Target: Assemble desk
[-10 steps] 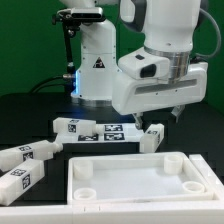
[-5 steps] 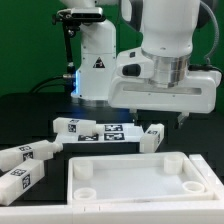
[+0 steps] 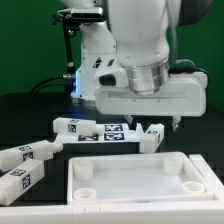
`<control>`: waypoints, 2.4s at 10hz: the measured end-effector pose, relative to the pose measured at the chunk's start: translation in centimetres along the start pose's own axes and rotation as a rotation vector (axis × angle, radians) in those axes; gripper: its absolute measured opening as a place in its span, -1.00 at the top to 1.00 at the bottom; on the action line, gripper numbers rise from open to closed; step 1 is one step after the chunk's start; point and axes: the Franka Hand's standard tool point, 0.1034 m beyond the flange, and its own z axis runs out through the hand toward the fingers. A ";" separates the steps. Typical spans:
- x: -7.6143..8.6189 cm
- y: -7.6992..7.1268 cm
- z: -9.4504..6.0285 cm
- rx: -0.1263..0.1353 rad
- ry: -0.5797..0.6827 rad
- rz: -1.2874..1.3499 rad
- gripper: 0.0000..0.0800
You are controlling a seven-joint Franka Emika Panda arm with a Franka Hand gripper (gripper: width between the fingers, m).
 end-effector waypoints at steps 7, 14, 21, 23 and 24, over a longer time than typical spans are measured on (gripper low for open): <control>0.8 0.9 0.9 0.076 -0.535 0.102 -0.62; 0.3 1.0 4.7 0.125 -0.641 0.163 -0.62; 0.3 1.1 4.7 0.125 -0.640 0.163 0.29; -0.4 0.8 1.9 0.133 -0.663 0.143 0.29; -0.8 0.5 -0.6 0.142 -0.652 0.127 0.29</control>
Offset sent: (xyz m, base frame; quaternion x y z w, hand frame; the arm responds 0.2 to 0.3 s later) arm 0.0000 0.0000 0.0000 0.0000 -0.1296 0.0000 0.9916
